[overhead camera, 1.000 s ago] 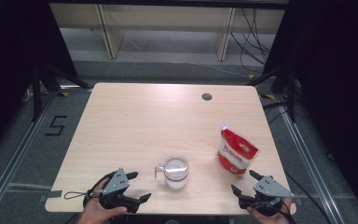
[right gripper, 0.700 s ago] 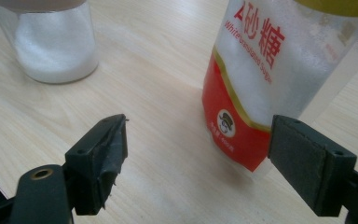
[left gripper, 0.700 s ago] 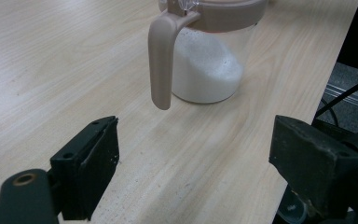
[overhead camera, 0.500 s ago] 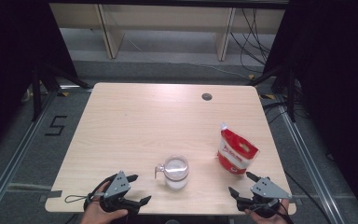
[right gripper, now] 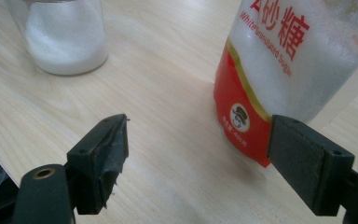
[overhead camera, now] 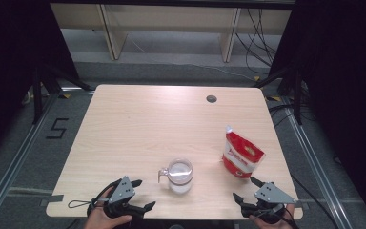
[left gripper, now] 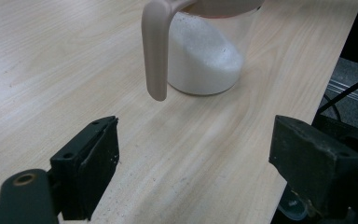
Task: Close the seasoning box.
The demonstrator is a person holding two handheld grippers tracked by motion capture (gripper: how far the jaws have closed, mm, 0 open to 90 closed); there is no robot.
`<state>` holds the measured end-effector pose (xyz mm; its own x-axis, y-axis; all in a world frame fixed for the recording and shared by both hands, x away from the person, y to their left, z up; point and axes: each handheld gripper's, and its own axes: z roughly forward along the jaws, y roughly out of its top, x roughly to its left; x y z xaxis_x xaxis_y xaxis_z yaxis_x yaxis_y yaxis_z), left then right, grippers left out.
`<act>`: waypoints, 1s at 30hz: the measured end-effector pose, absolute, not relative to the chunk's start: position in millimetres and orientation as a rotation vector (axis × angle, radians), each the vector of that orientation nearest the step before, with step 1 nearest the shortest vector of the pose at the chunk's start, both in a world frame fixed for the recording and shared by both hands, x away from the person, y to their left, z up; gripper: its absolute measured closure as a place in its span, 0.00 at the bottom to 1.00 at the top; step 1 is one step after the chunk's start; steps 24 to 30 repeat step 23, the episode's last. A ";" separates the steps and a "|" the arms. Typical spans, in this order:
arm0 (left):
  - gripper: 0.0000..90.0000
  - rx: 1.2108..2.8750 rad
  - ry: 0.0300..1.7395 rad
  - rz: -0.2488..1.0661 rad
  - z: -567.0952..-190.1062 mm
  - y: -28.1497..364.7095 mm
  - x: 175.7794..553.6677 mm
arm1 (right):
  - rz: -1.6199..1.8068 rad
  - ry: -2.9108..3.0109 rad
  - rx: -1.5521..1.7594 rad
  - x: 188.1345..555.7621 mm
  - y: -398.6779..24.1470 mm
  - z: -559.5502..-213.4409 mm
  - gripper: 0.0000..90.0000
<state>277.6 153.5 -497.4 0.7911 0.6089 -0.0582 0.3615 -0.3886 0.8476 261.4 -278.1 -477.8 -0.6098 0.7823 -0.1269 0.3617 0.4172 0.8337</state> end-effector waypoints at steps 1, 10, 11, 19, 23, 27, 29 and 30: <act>0.17 2.052 0.704 0.342 -496.5 155.6 278.7 | 1.090 2.162 0.977 261.4 -278.2 -478.2 0.24; 0.17 2.030 0.715 0.327 -496.8 153.7 277.7 | 1.087 2.174 0.971 262.9 -279.3 -479.6 0.23; 0.17 2.029 0.716 0.326 -496.8 153.6 277.6 | 1.084 2.169 0.966 263.1 -279.4 -479.8 0.23; 0.17 2.043 0.696 0.336 -496.2 154.4 278.4 | 1.073 2.170 0.974 263.6 -279.9 -480.7 0.23; 0.17 2.040 0.691 0.339 -496.1 154.2 278.8 | 1.071 2.167 1.002 262.2 -279.0 -481.2 0.23; 0.17 2.040 0.691 0.339 -496.1 154.2 278.8 | 1.071 2.167 1.002 262.2 -279.0 -481.2 0.23; 0.17 2.040 0.691 0.339 -496.1 154.2 278.8 | 1.071 2.167 1.002 262.2 -279.0 -481.2 0.23; 0.17 2.040 0.691 0.339 -496.1 154.2 278.8 | 1.071 2.167 1.002 262.2 -279.0 -481.2 0.23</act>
